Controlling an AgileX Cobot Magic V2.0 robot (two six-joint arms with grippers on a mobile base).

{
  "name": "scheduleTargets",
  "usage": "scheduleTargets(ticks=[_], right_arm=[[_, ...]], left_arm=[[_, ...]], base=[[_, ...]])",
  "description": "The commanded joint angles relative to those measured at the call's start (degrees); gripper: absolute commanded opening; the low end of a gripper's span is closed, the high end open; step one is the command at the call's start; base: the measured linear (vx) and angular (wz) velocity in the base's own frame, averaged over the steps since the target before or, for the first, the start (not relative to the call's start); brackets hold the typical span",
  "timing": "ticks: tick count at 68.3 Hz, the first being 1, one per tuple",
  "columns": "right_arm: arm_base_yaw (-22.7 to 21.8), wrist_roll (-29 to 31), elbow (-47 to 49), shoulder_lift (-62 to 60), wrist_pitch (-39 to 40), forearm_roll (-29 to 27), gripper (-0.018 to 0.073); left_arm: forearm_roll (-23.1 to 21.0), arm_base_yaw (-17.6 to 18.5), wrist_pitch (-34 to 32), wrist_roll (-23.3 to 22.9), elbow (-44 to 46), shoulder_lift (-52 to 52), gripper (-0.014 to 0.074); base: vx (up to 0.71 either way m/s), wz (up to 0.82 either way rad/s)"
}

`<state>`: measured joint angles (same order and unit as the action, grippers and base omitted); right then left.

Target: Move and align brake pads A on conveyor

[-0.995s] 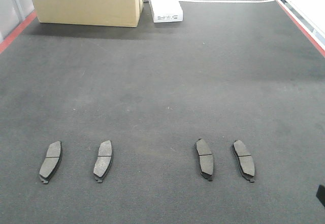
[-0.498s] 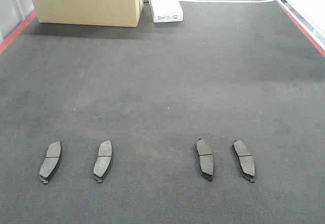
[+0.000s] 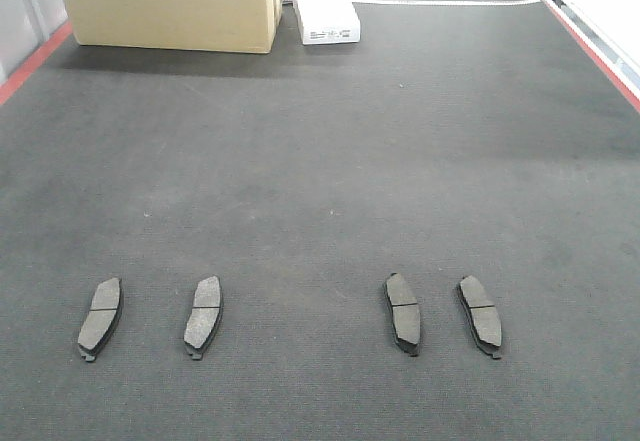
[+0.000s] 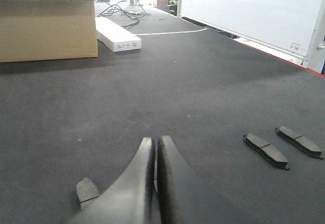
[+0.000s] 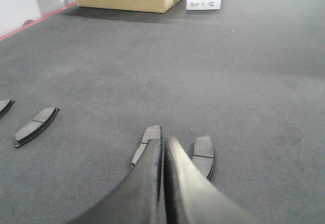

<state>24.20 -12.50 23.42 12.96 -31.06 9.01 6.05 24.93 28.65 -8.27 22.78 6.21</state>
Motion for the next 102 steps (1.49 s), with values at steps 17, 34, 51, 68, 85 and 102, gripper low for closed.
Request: scheduleTargets(ticks=[17, 34, 51, 68, 85, 102], right_arm=[[-0.12, 0.47, 1.53, 0.59, 4.60, 0.41, -0.0011], [-0.12, 0.47, 1.53, 0.59, 4.55, 0.41, -0.0011], [-0.12, 0.47, 1.53, 0.59, 4.49, 0.41, -0.0011], [-0.12, 0.47, 1.53, 0.59, 4.49, 0.41, -0.0011], [-0.12, 0.47, 1.53, 0.59, 4.49, 0.41, -0.0011], [-0.12, 0.47, 1.53, 0.59, 4.49, 0.41, -0.0011]], left_arm=[[0.25, -1.81, -4.91, -0.07, -1.39, 0.71, -0.0008], [2.35, -19.27, -18.82, 0.83, -15.98, -5.68, -0.0008], [-2.79, -26.26, -24.75, 1.57, -25.29, -7.80, -0.0008], [-7.31, -26.06, -25.05, 8.27, -25.35, -7.80, -0.0008], [-7.31, -26.13, -24.99, 7.66, -25.29, -7.80, -0.0008], [-7.31, -26.13, -24.99, 7.66, -25.29, -7.80, -0.0007]], base=[[0.00, 0.00], [0.00, 0.00], [0.00, 0.00], [0.00, 0.00], [0.00, 0.00], [0.00, 0.00]])
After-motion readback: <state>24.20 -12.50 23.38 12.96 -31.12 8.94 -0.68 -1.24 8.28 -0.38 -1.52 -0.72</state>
